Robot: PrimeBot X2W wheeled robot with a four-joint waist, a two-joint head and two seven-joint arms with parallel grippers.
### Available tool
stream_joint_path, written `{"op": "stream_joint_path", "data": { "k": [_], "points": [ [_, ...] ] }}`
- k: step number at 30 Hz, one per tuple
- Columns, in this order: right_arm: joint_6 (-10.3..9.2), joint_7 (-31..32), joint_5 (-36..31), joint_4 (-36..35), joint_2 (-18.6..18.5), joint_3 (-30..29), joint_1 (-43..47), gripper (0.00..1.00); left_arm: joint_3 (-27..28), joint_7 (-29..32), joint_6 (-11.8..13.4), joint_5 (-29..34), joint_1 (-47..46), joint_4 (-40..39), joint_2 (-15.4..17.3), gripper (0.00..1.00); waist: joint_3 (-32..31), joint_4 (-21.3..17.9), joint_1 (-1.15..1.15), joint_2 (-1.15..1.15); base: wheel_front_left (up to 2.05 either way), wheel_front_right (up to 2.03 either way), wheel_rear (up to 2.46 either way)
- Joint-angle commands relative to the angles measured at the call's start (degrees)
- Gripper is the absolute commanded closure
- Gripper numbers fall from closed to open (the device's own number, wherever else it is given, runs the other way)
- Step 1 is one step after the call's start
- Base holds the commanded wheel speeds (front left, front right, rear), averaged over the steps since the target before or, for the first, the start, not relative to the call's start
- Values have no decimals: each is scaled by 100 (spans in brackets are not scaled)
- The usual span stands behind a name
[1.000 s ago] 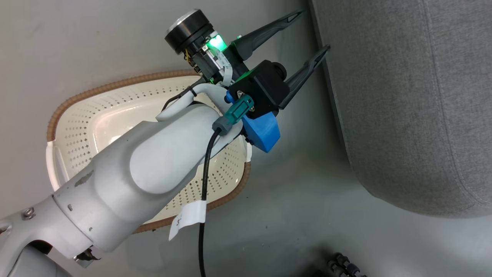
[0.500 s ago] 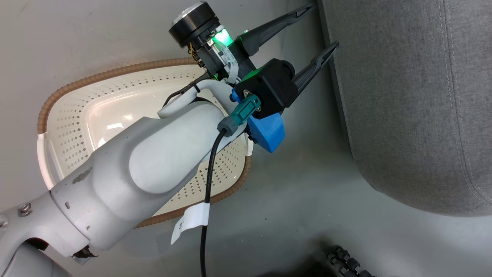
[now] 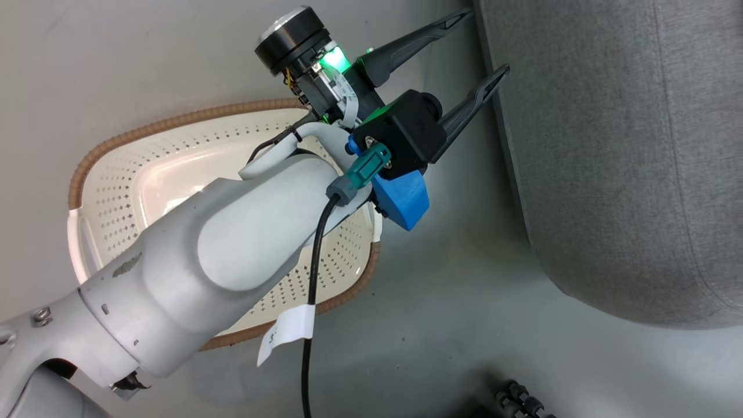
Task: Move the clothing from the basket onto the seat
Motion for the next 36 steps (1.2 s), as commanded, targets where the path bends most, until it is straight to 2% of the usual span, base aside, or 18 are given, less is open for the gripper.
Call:
{"op": "stream_joint_path", "data": {
  "k": [1,4,10,18,25,36],
  "points": [
    [1,-4,-44,-99,98,2,269,0,3,-65,32,-37,62,39,-19,0,-170,-34,0,0,0,0,0],
    [0,-3,-40,-218,200,22,533,0,10,-108,35,-83,122,86,-38,0,-325,-59,0,0,0,0,0],
    [1,-3,77,-634,524,-47,1607,0,71,-258,73,-217,424,228,-106,0,-964,-115,0,0,0,0,0],
    [1,-4,-4,-1238,810,135,2512,0,412,-351,258,-439,1021,301,-93,0,-1908,-115,0,0,0,0,0],
    [1,-3,-32,-1808,858,699,2853,0,1224,-355,533,-325,1738,-86,-79,0,-2465,200,0,0,0,0,0],
    [1,-3,-18,-2179,937,1681,2963,0,2812,-357,642,161,2894,-484,-212,0,-3102,844,0,0,0,0,0]
  ]
}}
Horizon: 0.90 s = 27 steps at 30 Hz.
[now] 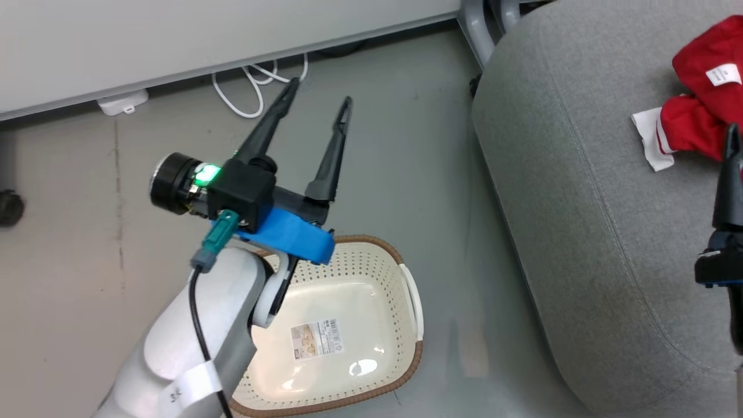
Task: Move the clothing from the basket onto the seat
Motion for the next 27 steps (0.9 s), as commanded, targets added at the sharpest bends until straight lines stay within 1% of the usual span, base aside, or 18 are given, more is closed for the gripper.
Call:
{"op": "stream_joint_path", "data": {
  "k": [1,6,13,21,27],
  "points": [
    [1,-3,21,-22,46,93,56,0,243,-26,31,75,199,-83,-27,0,-221,244,1,0,0,0,0],
    [1,-3,18,12,179,448,81,0,982,-21,-52,348,768,-248,-95,0,-461,503,1,0,0,0,0],
    [1,-3,45,73,312,815,239,0,1826,-22,-296,667,1540,-261,-235,0,-761,808,1,0,0,0,0],
    [1,-3,104,0,490,1001,567,0,2528,-22,-557,1004,2308,-303,-477,0,-1078,1032,1,0,0,0,0],
    [1,-3,111,-32,635,1027,980,0,2924,-22,-675,1219,2762,-424,-677,0,-1294,1124,1,0,0,0,0]
  ]
}}
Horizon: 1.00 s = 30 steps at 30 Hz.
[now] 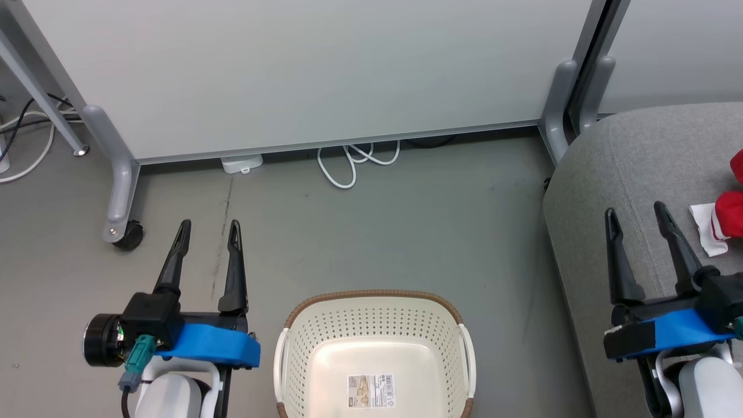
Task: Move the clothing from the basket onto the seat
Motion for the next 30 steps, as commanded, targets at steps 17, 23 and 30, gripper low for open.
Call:
{"op": "stream_joint_path", "data": {
  "k": [17,23,30],
  "points": [
    [1,-2,79,-33,297,-103,850,0,458,-14,-300,253,664,7,-264,0,-297,42,1,0,0,0,0],
    [1,-2,92,-46,357,-164,976,0,465,-14,-366,252,687,23,-290,0,-335,70,1,0,0,0,0],
    [1,-2,85,-56,387,-195,1008,0,430,-14,-398,296,704,30,-295,0,-344,104,1,0,0,0,0]
  ]
}}
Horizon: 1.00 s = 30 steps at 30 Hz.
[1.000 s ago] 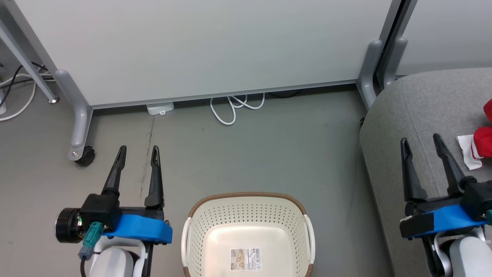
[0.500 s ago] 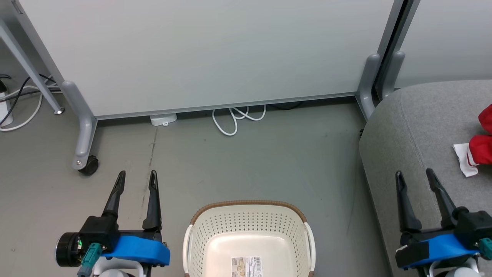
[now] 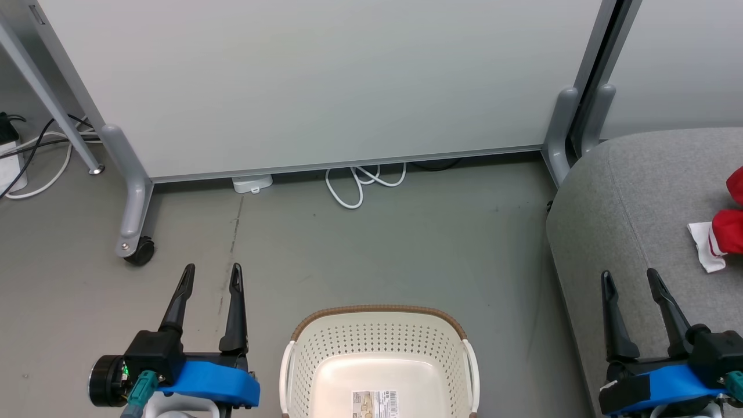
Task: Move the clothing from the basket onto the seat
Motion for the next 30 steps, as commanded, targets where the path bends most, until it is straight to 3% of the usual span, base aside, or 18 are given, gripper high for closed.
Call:
{"op": "stream_joint_path", "data": {
  "k": [1,5,6,10,30],
  "points": [
    [1,-2,6,-28,16,-14,47,0,-17,-14,-32,31,22,11,-10,0,-1,8,0,0,0,0,0],
    [1,-2,-7,-27,11,-24,52,0,-34,-14,-34,-25,14,20,-12,0,2,32,0,0,0,0,0],
    [0,0,-2,19,6,-13,10,100,-43,1,-2,-17,6,31,-1,100,1,32,0,0,0,0,0],
    [0,36,39,239,33,-10,62,100,-63,42,-3,-75,154,222,-2,100,0,31,0,0,0,0,0],
    [0,588,2251,278,57,-18,-92,100,213,588,-25,-2232,31,167,-4,100,-25,-43,0,0,0,0,0]
  ]
}}
